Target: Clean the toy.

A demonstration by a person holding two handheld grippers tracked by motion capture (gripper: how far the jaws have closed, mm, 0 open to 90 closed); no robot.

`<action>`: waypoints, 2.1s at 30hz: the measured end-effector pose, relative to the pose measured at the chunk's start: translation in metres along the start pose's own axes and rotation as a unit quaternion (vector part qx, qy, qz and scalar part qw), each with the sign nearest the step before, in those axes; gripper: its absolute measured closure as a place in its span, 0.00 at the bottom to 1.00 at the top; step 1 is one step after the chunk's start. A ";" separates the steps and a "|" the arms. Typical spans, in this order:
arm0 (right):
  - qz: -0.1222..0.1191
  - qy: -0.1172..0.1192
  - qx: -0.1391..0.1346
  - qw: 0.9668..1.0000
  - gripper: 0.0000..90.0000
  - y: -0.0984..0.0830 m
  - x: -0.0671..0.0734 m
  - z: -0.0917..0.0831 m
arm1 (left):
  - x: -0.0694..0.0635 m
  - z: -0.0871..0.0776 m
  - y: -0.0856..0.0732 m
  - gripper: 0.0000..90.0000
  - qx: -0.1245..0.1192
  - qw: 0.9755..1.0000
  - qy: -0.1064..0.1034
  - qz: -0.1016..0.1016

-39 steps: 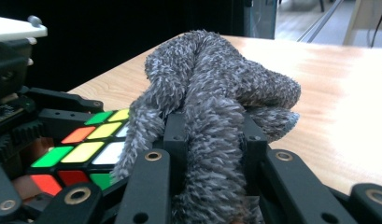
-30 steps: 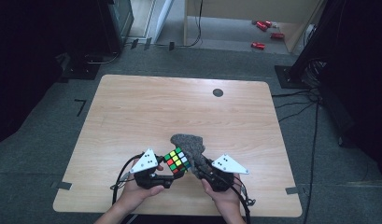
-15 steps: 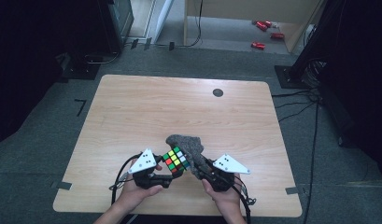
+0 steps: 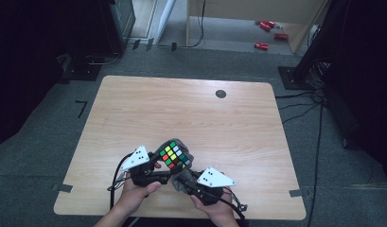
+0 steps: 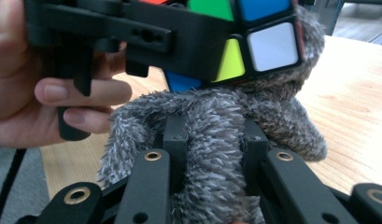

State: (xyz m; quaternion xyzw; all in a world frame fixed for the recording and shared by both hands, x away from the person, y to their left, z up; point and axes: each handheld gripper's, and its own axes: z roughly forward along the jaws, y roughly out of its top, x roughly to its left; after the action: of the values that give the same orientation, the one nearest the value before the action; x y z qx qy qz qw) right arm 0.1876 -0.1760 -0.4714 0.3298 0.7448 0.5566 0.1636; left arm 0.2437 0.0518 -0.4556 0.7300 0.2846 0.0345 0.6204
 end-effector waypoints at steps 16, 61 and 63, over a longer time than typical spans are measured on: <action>-0.025 0.011 -0.010 1.000 0.79 -0.003 0.001 0.000 | 0.003 -0.001 0.000 0.39 0.003 1.000 -0.013 -0.016; -0.009 -0.073 -0.030 0.997 0.78 0.001 -0.022 -0.009 | 0.004 0.003 -0.004 0.39 0.020 0.999 -0.017 -0.020; -0.013 -0.074 -0.028 0.997 0.78 -0.001 -0.018 -0.007 | 0.004 0.004 -0.004 0.39 0.022 0.999 -0.018 -0.020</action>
State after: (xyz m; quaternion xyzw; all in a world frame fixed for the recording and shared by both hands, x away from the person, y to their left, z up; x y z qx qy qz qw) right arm 0.1959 -0.1935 -0.4720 0.3557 0.7192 0.5490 0.2341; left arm 0.2467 0.0505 -0.4610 0.7383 0.2886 0.0021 0.6096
